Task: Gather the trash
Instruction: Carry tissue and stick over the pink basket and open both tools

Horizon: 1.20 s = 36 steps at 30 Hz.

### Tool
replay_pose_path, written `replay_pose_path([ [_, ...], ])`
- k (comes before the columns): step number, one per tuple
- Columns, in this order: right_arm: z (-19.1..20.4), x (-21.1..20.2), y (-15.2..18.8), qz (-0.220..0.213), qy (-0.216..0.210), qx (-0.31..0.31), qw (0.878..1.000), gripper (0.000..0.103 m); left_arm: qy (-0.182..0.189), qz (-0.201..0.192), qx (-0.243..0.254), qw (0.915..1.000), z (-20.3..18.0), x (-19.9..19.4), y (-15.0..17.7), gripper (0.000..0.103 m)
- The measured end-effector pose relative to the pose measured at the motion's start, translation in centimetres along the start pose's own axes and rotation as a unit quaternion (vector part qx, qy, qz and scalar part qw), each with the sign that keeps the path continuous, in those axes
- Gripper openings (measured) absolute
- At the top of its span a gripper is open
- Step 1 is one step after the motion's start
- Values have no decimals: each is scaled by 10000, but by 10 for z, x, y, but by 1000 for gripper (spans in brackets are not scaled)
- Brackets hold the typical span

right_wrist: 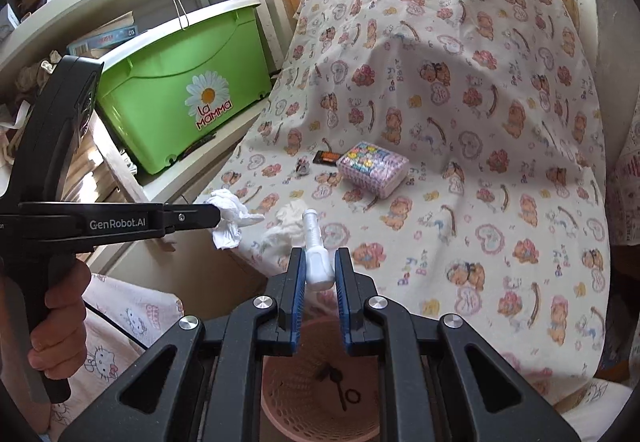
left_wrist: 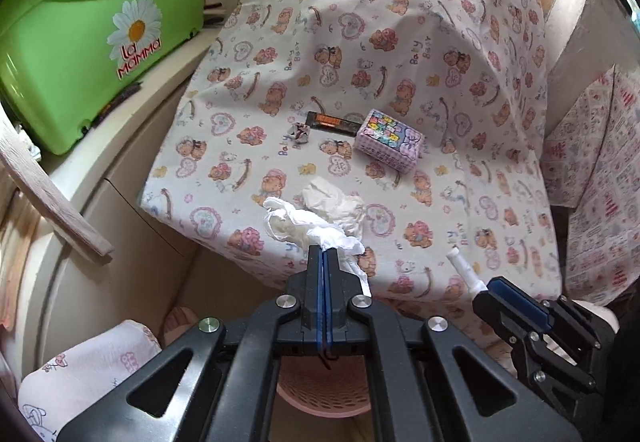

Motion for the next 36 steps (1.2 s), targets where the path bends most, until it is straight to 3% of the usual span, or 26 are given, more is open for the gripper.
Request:
replay_pose_path([
  [2,0,7,11,208,-33,25,9998,16,41,82,75,9999,-3,8,8,0],
  [6,6,25,24,584,-140,-154,9981,16,471,592,-137,9970,-5,31,25,0],
  [13,6,58,59,1388,-115,-73,9902,16,644,1140,-203,9912,-6,60,45,0],
  [18,5,74,76,1714,38,-190,9850,16,529,1351,-157,9893,-6,77,56,0],
  [25,-5,108,114,2483,332,-109,9681,16,641,2287,-675,9691,3,124,93,0],
  [28,-11,122,131,2810,423,-21,9588,16,869,2714,-1067,9526,4,142,114,0],
  [36,-20,150,166,3321,725,-68,9404,16,462,3065,-989,9456,13,173,138,0],
])
Point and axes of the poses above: each gripper's, at about its wrist camera, not at the fingertips, and x roughly the way its jaws point, z to its left, y to its underside, the point moved 8 cm from there along x, roughly the way its jaws point, and after that the axes turned 3 degrees about y, right-handed, at the moved point
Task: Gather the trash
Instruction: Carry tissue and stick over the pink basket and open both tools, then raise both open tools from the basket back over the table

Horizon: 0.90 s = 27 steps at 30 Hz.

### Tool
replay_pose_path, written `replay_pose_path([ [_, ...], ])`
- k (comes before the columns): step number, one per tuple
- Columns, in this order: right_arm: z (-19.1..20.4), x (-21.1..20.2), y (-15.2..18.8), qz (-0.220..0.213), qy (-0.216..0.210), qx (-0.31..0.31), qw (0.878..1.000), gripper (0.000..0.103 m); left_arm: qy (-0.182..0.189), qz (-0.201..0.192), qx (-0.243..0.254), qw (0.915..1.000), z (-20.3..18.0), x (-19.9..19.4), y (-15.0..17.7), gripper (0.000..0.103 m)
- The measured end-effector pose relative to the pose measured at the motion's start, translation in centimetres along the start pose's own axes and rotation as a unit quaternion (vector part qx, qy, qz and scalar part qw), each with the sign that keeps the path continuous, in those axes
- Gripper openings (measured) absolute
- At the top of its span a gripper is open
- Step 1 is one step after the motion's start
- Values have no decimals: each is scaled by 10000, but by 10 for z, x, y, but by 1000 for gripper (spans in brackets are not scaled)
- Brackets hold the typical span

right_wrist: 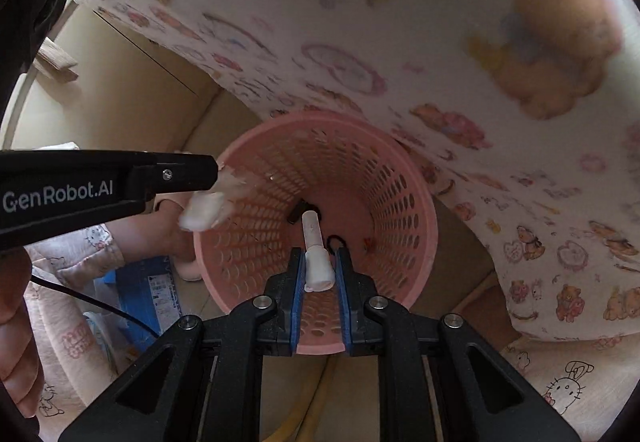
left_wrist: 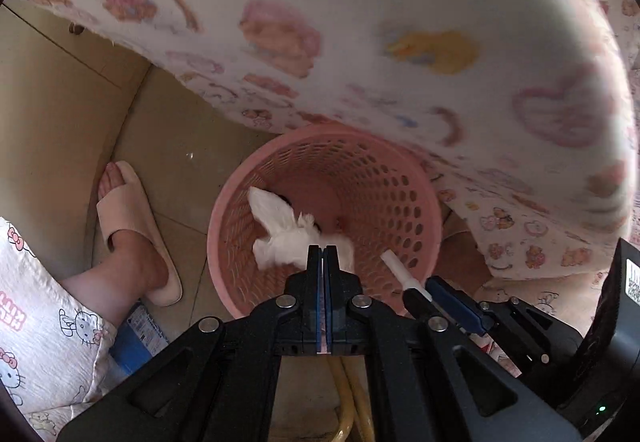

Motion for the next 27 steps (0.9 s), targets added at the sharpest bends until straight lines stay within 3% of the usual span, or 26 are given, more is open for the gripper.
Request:
replay_pose_path([
  [12,-11,31,12,467,148,182,9986,16,-94,355,-270,9990,21,23,1,1],
  [14,-11,34,12,497,196,188,9984,16,-109,347,-333,9988,22,22,1,8],
  [21,-10,35,12,529,249,186,9981,17,-236,-26,-322,9992,23,-2,-2,29],
  [25,-10,26,8,382,238,182,9988,33,-408,-421,-248,9980,24,-26,-7,34],
  [27,-8,20,5,291,212,164,9992,34,-410,-627,-201,9970,23,-41,-10,38],
])
Point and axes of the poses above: each gripper's, at about its wrist camera, not at the fingertips, and x roughly the way its jaws point, z to its left, y to its underside, the point moved 8 cm from there along x, roughly the way its jaws point, and after that the axes turned 3 degrees about y, right-handed, at the moved point
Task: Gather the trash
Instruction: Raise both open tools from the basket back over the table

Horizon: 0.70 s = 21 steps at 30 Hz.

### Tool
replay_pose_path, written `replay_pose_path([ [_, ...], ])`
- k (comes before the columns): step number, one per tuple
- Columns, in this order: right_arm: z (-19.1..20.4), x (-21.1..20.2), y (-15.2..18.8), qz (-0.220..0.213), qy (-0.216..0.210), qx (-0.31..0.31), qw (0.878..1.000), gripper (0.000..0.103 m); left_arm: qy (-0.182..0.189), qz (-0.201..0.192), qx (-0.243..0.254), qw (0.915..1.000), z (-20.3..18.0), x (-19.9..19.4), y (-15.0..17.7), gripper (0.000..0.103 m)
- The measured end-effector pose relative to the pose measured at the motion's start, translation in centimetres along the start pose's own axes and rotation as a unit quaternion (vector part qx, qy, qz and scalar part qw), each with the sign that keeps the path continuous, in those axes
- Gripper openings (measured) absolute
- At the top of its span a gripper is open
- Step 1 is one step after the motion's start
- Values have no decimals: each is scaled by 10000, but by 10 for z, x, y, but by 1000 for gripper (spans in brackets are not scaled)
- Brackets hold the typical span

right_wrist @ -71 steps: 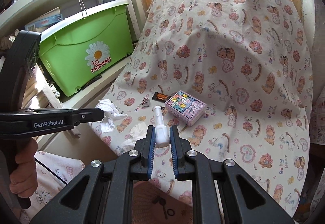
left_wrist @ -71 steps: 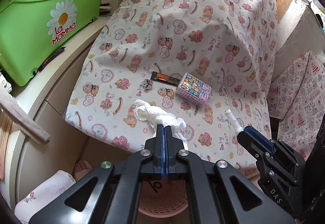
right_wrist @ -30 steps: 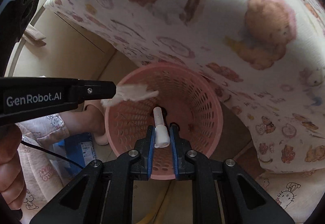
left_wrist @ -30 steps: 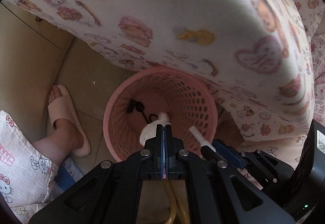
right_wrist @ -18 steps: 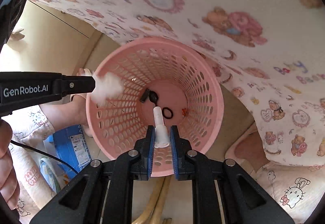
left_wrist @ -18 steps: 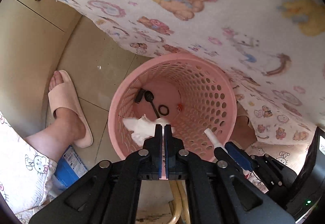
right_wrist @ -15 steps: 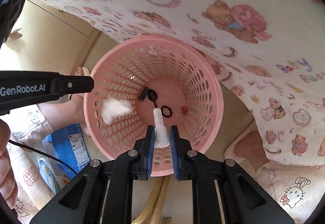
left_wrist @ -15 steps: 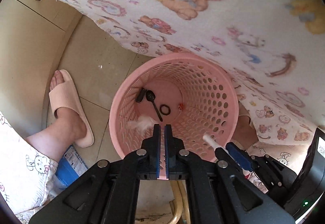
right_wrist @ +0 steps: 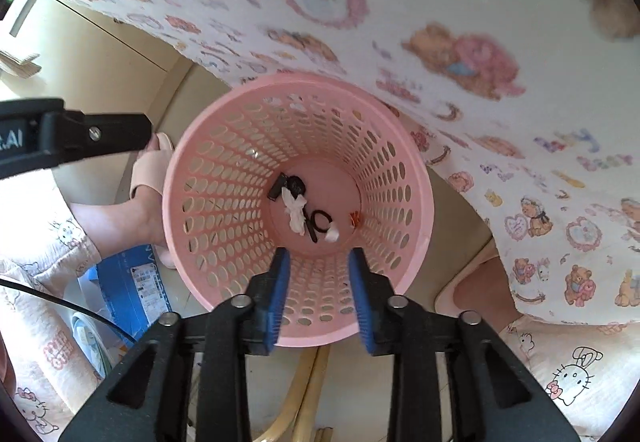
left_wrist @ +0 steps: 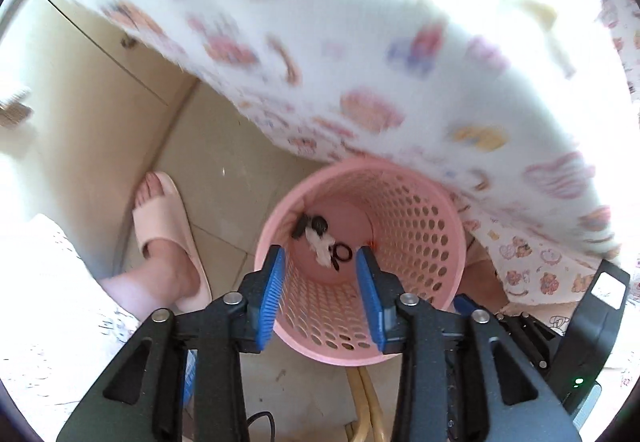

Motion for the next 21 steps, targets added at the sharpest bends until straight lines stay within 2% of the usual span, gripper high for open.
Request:
replay_pose_path([
  [6,8,-35,-5,-510,-63,-112,9986,34,50,-706,186,9973,-1,-49,-11,46],
  [11,14,-77,-13,-1232,-184,-141,9921,34,-174,-1347,390,9900,-1,-87,-18,50],
  [15,12,-100,-17,-1647,-174,-70,9862,38,-338,-1595,440,9856,1,-99,-23,53],
  [21,8,-130,-23,-2116,-199,-5,9772,38,-325,-1935,479,9794,-1,-115,-29,54],
])
Point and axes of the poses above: each gripper's, at about its wrist camera, not at the fingertips, and x roughly the way its jaws point, z to its left, y to its underside, the point moved 8 cm from there along x, roughly the way its jaws point, and after that the axes turned 3 degrees about y, right-handed, at the moved point
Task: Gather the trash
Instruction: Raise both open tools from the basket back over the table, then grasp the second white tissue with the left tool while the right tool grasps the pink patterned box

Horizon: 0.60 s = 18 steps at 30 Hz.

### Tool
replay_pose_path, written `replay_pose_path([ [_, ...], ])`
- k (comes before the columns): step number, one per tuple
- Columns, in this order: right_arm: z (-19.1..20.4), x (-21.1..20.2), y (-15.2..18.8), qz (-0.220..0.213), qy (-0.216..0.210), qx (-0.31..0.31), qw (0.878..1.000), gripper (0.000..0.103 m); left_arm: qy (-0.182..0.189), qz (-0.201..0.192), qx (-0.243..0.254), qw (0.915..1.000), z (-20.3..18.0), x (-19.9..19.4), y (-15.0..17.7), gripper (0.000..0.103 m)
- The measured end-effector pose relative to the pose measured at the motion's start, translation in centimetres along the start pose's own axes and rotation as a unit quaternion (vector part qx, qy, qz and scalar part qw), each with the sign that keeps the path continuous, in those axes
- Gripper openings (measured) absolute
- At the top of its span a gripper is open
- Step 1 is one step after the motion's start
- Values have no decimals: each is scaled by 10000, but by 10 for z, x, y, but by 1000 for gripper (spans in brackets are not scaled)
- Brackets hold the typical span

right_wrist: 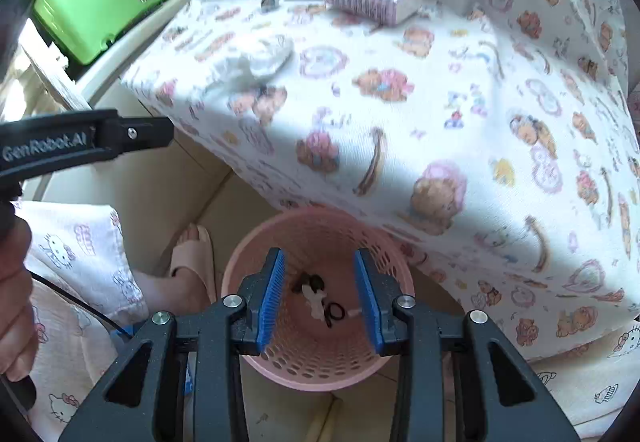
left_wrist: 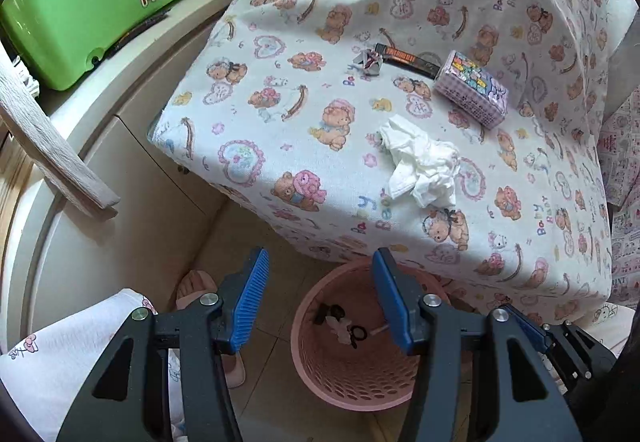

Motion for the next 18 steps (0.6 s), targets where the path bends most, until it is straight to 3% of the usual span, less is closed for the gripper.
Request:
replay_pose_path([
  [3,0,-20,-12,-405,-11,-22,9992,38,-214,-298,157,9992,-4,-13,-11,60],
  [6,-3,-47,-32,-857,-68,-130,9962,47,-226,-435,267,9984,-9,-23,-30,77],
  [10,-16,-84,-77,-1531,215,-321,9875,54,-216,-611,375,9972,-19,-42,-67,85],
  [14,-35,-113,-125,-1932,249,-230,9806,61,-151,-811,431,9957,-28,-57,-98,88],
  [18,-59,-130,-166,-2266,328,-221,9732,74,-114,-840,340,9958,-30,-51,-108,90],
])
Point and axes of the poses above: each gripper's, at about its wrist camera, not at the fingertips, and x roughly the way its jaws point, z to its left, y to its underside, the point moved 8 cm from there along x, roughly the way its jaws point, and after that the axes turned 3 degrees about y, right-handed, at the moved point
